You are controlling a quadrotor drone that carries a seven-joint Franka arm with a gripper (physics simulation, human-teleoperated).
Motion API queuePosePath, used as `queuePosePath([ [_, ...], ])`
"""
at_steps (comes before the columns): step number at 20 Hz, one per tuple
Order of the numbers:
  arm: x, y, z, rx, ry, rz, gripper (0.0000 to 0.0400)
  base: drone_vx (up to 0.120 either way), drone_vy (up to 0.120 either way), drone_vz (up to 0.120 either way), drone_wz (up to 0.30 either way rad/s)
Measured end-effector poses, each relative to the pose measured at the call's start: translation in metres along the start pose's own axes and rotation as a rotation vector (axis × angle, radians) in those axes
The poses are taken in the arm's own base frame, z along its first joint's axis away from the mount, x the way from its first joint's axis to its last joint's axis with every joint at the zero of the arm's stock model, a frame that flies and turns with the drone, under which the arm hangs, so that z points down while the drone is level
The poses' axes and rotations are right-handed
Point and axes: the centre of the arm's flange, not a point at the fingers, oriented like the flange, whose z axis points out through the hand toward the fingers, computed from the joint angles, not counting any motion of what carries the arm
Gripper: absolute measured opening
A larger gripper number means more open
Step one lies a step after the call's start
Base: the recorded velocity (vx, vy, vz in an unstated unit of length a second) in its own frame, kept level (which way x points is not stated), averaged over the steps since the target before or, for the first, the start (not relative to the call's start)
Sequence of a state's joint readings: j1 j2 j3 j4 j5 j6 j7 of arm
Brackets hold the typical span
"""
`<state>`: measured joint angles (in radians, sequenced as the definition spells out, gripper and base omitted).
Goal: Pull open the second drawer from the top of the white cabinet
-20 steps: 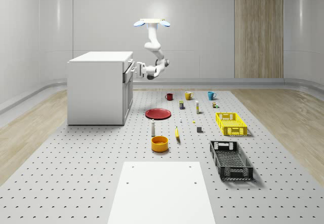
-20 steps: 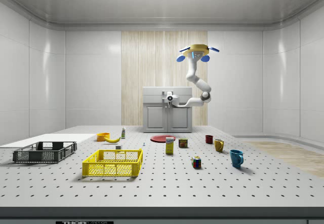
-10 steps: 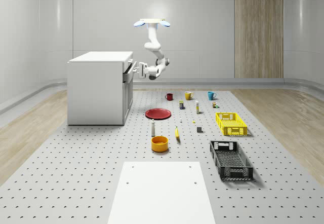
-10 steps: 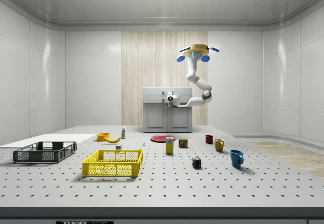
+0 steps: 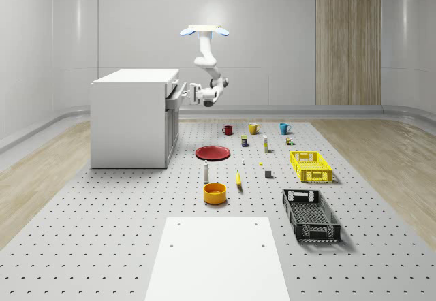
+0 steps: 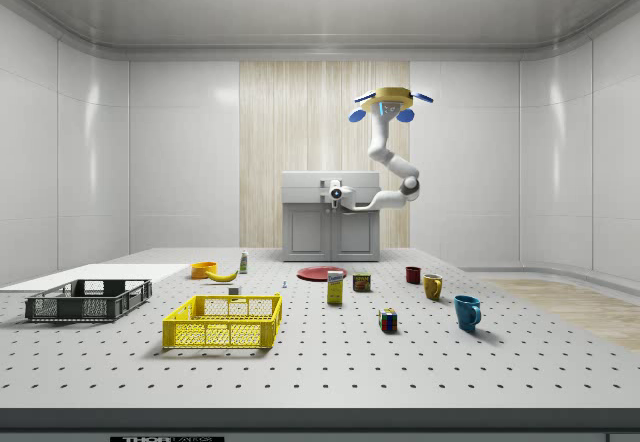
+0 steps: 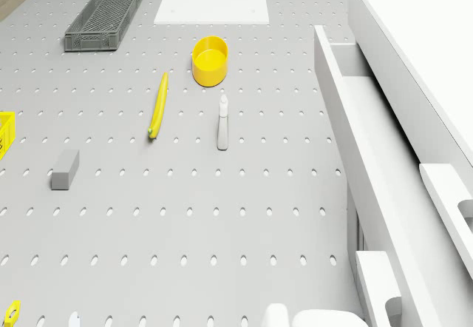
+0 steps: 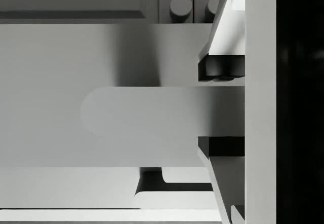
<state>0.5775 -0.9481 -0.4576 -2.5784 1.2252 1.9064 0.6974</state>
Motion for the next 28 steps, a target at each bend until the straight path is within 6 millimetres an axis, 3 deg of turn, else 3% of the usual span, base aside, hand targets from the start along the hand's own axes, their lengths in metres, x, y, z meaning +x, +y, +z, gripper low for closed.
queuePosePath([
  [5, 0.003, 0.001, -0.010, 0.005, -0.005, -0.026, 0.0118, 0.000, 0.000, 0.000, 0.000],
  [7, 0.002, 0.001, -0.017, 0.004, -0.004, -0.014, 0.0124, 0.000, 0.000, 0.000, 0.000],
  [9, -0.002, 0.000, -0.025, -0.006, 0.008, -0.033, 0.0165, 0.000, 0.000, 0.000, 0.000],
  [11, 0.001, 0.001, -0.031, -0.002, 0.003, -0.038, 0.0140, 0.000, 0.000, 0.000, 0.000],
  [13, -0.004, 0.000, -0.039, -0.005, 0.007, -0.013, 0.0169, 0.000, 0.000, 0.000, 0.000],
  [16, -0.002, 0.000, -0.048, -0.003, 0.004, -0.014, 0.0154, 0.000, 0.000, 0.000, 0.000],
  [18, -0.006, -0.001, -0.057, -0.008, 0.010, 0.012, 0.0193, 0.000, 0.000, 0.000, 0.000],
  [25, -0.001, 0.001, -0.084, -0.002, 0.003, -0.013, 0.0150, 0.000, 0.000, 0.000, 0.000],
  [27, -0.003, 0.001, -0.093, -0.009, 0.011, -0.043, 0.0183, 0.000, 0.000, 0.000, 0.000],
  [28, 0.003, 0.003, -0.095, -0.005, 0.006, -0.057, 0.0165, 0.000, 0.000, 0.000, 0.000],
])
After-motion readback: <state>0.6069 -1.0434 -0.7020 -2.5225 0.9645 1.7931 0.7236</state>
